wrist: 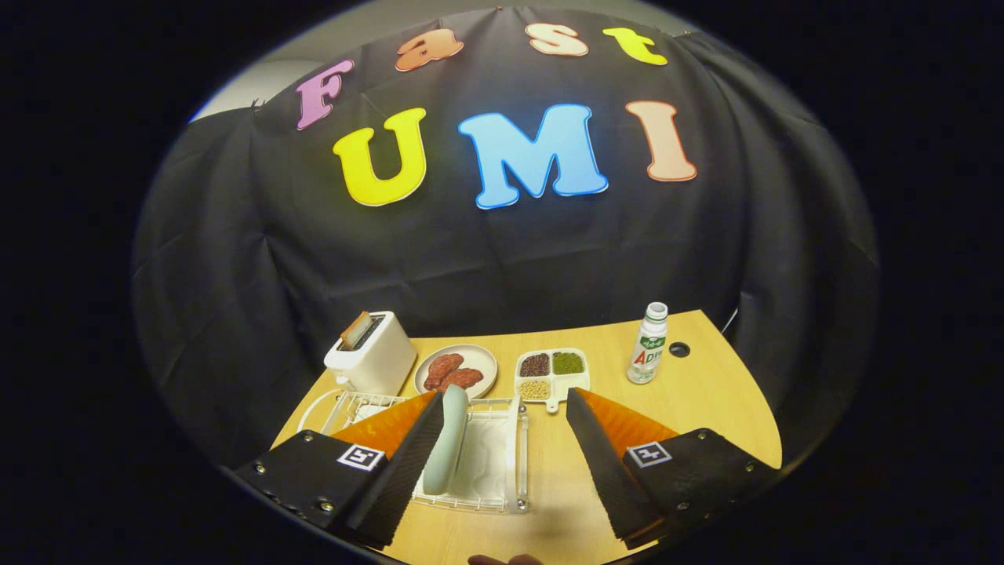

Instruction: Take the plate from the dish rack, then take the spoon from the basket and place it into the plate.

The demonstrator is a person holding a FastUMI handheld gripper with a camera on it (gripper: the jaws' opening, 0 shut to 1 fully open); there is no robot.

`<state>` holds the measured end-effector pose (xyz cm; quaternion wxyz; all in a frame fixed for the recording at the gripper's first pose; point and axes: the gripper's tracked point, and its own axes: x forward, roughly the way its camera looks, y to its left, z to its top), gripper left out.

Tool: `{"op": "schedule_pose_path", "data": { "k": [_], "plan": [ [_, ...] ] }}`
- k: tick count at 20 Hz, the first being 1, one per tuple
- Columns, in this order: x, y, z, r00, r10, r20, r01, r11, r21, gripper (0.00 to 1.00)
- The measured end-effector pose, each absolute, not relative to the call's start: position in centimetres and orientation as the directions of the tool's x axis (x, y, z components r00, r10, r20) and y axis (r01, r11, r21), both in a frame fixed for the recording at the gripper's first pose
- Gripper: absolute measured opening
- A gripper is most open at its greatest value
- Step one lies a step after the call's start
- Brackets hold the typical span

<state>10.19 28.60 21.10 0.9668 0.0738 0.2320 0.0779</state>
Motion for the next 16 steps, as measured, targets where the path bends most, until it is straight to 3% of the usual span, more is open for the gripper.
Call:
{"op": "schedule_pose_path", "data": {
  "k": [5,10,16],
  "plan": [
    [11.4,31.8,19.1,0.828,0.198,-0.524,-0.127,0.977,0.17,0.97],
    [12.0,34.1,15.6,0.715,0.147,-0.684,-0.063,0.987,0.148,0.97],
    [13.2,36.0,12.6,0.636,0.078,-0.768,-0.006,0.995,0.097,0.97]
  ]
}}
